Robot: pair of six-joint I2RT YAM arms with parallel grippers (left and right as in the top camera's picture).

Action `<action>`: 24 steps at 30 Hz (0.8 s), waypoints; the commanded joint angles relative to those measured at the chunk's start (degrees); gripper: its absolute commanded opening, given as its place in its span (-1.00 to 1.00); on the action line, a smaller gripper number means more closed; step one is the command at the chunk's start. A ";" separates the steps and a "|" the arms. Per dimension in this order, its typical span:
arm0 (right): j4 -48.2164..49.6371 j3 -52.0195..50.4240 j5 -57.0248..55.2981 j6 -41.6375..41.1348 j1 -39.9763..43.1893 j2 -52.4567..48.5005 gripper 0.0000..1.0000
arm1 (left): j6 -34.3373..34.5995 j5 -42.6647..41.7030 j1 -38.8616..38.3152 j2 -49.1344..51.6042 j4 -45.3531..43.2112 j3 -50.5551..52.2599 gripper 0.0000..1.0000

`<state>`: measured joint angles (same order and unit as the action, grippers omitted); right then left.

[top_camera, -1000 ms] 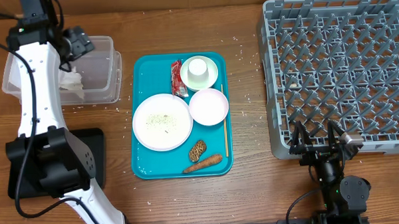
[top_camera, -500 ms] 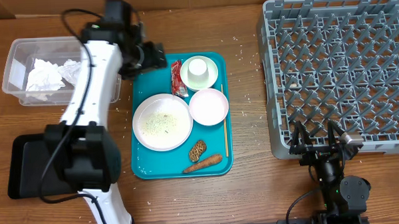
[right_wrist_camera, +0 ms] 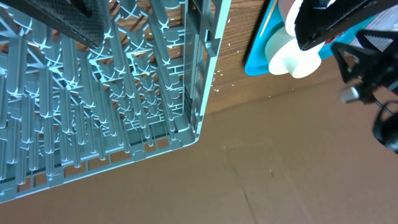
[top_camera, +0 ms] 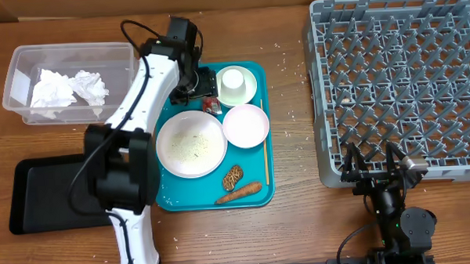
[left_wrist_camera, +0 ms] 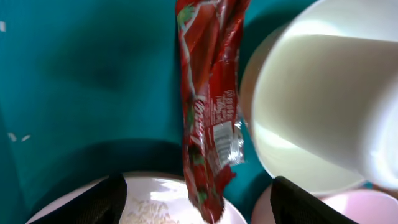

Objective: Sort waste into correct bins and load items into the dishwasher
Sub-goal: 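Grasp the red wrapper on the teal tray with left gripper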

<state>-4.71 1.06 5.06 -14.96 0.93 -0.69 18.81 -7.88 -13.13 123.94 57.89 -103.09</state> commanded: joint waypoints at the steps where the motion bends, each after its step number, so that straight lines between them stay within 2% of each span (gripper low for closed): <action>1: 0.31 -0.59 -0.48 0.02 -0.28 0.52 1.00 | 1.62 0.79 -0.42 4.09 -0.48 0.61 0.43; 3: 0.31 -0.59 -0.48 0.02 -0.28 0.52 1.00 | 1.62 0.81 -0.42 5.09 -0.57 0.61 0.27; 8: 0.31 -0.59 -0.48 0.02 -0.28 0.52 1.00 | 1.57 0.85 -0.39 5.14 -0.94 0.02 0.07; 10: 0.31 -0.59 -0.48 0.00 -0.28 0.52 1.00 | 1.57 0.94 -0.35 4.63 -0.90 -0.37 -0.19; 11: 0.31 -0.59 -0.48 0.02 -0.28 0.52 1.00 | 1.55 1.11 -0.35 4.24 -0.66 -0.66 -0.43; 14: 0.31 -0.59 -0.46 0.02 -0.28 0.52 1.00 | 1.57 2.86 -0.33 2.84 0.79 -2.10 -0.92; 19: 0.31 -0.59 -0.48 0.02 -0.28 0.52 1.00 | 1.66 8.90 0.02 -0.57 5.38 -7.82 -0.92; 24: 0.31 -0.59 -0.48 0.02 -0.28 0.52 1.00 | 5.99 24.81 2.27 -7.41 6.73 -14.80 -0.92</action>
<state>-4.73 1.06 5.06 -14.94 0.93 -0.69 21.12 2.94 -12.67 124.86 64.82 -112.27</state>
